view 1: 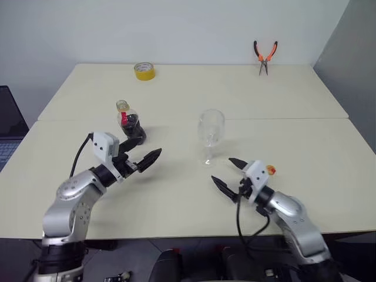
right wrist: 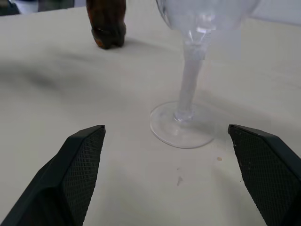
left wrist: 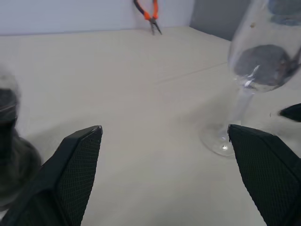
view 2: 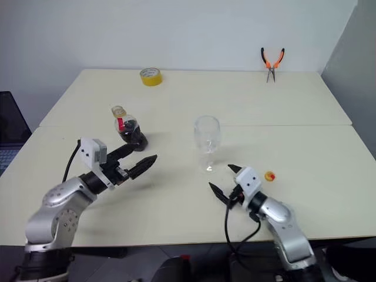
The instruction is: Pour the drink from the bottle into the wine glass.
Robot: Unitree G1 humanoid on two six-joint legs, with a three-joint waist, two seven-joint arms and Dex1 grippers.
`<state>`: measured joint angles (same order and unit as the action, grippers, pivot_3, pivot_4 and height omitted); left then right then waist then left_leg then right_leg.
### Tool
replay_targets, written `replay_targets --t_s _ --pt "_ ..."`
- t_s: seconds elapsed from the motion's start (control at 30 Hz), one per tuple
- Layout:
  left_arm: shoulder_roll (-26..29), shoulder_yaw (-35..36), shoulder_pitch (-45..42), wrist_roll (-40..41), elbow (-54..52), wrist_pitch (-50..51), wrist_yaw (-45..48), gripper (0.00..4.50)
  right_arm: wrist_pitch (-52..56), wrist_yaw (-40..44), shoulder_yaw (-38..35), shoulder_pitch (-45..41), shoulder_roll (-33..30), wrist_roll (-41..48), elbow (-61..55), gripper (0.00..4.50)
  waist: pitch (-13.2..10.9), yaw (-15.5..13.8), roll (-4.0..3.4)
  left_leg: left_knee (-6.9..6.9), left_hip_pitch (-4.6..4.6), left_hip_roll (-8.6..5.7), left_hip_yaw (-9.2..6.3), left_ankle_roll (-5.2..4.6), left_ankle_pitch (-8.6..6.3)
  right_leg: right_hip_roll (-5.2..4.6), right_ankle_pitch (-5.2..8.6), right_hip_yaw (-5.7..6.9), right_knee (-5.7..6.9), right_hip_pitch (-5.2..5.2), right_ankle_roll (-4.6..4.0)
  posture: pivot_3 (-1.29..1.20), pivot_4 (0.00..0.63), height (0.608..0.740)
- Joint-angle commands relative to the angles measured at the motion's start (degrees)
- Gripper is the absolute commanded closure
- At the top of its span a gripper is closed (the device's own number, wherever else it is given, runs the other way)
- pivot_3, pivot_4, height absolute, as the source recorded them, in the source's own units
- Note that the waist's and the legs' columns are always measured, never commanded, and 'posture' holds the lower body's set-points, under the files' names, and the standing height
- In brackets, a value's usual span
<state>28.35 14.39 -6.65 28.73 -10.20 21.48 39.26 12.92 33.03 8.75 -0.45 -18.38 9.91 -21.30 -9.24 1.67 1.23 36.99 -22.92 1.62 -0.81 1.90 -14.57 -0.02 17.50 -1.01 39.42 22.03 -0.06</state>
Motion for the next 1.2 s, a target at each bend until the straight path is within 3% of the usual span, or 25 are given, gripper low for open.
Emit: replay_targets --t_s 0.03,0.3,1.2 --pt "-1.7 1.3 2.6 -2.1 -3.6 -4.4 -3.4 0.00 3.1 1.9 -3.2 0.3 -2.1 6.0 -9.7 0.03 0.0 0.0 0.01 0.00 0.00 -0.01 0.00 0.00 0.00 0.00 0.00 -0.01 0.00 0.00 0.00 0.00 0.150 0.740" --pt "-6.0 2.7 2.9 -11.8 -0.2 -9.2 -18.7 0.00 14.6 1.8 -6.5 0.2 -7.1 18.6 -22.3 0.03 0.0 -0.3 0.05 0.03 0.02 -0.05 -0.13 0.00 0.00 -0.01 0.00 0.11 -0.12 -0.17 0.00 0.00 0.150 0.740" --pt "-5.9 -0.6 -18.5 -16.7 23.9 -13.0 -21.3 0.00 15.4 -0.4 -4.7 -3.1 -8.7 17.6 -20.1 0.03 0.0 -0.3 0.07 0.03 0.04 -0.08 -0.19 0.01 0.00 0.00 -0.01 0.20 -0.29 -0.30 0.02 0.00 0.150 0.740"
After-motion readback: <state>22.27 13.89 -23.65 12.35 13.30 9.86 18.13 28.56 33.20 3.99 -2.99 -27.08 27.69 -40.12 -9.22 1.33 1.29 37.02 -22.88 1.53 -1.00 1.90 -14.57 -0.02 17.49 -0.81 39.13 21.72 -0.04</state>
